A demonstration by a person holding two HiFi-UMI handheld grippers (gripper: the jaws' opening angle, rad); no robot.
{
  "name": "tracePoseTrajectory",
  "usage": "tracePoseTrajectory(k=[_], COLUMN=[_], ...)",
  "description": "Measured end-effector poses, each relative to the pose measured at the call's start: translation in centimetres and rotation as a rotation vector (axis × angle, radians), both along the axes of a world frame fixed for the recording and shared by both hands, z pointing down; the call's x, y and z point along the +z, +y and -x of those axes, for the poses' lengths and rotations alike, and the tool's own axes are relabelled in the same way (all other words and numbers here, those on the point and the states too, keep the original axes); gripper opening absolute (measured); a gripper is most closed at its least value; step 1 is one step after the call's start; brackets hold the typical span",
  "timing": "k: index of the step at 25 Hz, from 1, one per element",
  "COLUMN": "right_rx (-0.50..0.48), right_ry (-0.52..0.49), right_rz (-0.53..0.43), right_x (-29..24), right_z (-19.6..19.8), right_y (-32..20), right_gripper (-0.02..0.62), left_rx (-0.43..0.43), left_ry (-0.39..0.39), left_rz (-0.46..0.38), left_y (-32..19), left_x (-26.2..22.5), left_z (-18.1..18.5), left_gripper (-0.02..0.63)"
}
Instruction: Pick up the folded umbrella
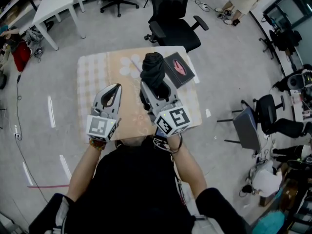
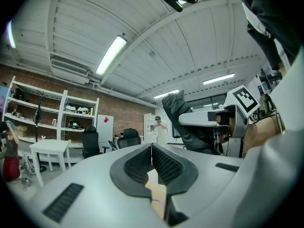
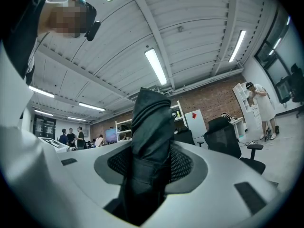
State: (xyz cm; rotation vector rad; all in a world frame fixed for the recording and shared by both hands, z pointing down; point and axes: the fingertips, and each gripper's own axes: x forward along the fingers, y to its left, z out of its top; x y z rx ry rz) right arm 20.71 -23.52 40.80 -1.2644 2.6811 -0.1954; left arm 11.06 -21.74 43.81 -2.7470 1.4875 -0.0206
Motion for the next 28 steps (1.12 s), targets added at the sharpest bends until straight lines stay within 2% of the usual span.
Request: tracePoseTrajectory(k=[8,14,28], right_rx=[0.012,-0.006,-0.022], right_ry=[-0.004,-0.028,0.016], right_rz=[-0.012,0.020,0.081], right_x=[0.7,2.9,6.9], right_z=[-0.7,-0.8,0.4], right_y=[1.0,1.8,2.3], right_gripper=[0.196,0.197,0.198], left_rx=[0.014,0.034,0.016], left_ry=[0.007,0.017,-0.005], left_rz=[0.005,-0.002,0.055], left_y=[0.5,1.0,1.6], left_x=[0.6,1.4,4.2], left_z=[-0.3,-0.7,0.0], left_gripper=[0.014,0.014,0.014])
